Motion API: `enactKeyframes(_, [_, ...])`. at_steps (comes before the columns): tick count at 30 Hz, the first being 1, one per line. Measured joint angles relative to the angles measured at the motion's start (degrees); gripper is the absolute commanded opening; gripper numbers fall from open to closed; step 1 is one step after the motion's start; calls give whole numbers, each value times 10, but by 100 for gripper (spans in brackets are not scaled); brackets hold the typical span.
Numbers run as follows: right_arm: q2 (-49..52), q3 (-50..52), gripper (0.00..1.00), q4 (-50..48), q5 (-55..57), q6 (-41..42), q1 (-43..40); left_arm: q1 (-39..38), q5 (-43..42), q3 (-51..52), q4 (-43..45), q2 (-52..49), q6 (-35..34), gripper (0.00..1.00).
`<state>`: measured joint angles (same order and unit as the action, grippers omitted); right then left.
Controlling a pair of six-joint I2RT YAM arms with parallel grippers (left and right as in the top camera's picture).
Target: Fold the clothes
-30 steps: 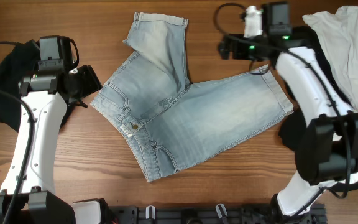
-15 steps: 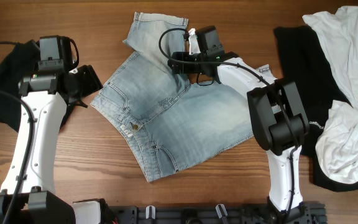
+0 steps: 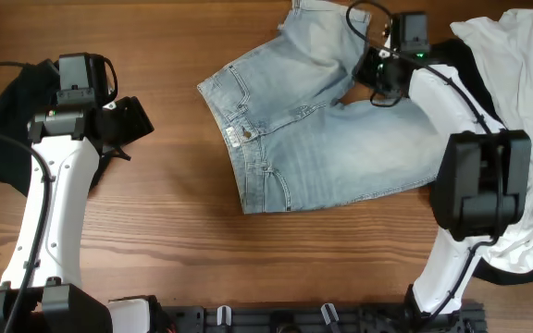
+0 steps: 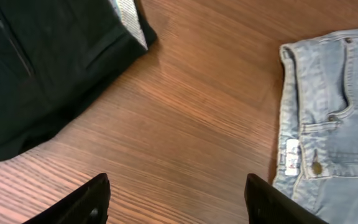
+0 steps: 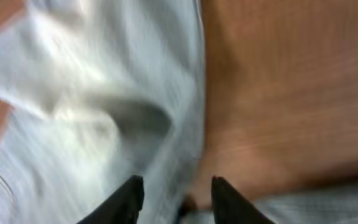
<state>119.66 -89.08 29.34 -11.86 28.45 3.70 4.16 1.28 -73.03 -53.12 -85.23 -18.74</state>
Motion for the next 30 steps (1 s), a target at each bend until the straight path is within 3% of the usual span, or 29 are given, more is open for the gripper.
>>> enactKeyframes(3, [0,1,56,79,8,-29,26,0,-39,0,3,0,0,91])
enactKeyframes(5, [-14,1,65,104,16,-43,23,0,-85,0,11,-3,0,99])
enactKeyframes(6, [-31,1,79,112,21,-46,16,0,-108,0,13,-8,-2,100])
enactKeyframes(7, [-61,2,100,122,28,-53,4,-3,-131,0,16,-16,-2,100])
enactKeyframes(13, [-225,1,100,209,40,-110,-26,-90,-251,0,43,-129,-19,100])
enactKeyframes(18, [-229,1,100,252,40,-123,-26,-207,-298,0,101,-247,-103,100])
enactKeyframes(22, [-229,1,100,268,45,-123,-26,-225,-295,-3,101,-289,-190,100])
enactKeyframes(23, [-229,1,100,270,46,-123,-26,-226,-290,-5,102,-290,-200,95])
enactKeyframes(24, [-229,1,100,270,47,-123,-26,-226,-288,-5,102,-290,-207,79])
enactKeyframes(27, [-229,1,100,270,49,-123,-26,-237,-268,-6,115,-296,-216,15])
enactKeyframes(28, [-229,1,100,270,49,-122,-26,-244,-262,-5,125,-301,-215,4])
enactKeyframes(30, [-229,1,99,271,49,-122,-26,-250,-255,-5,131,-306,-209,4])
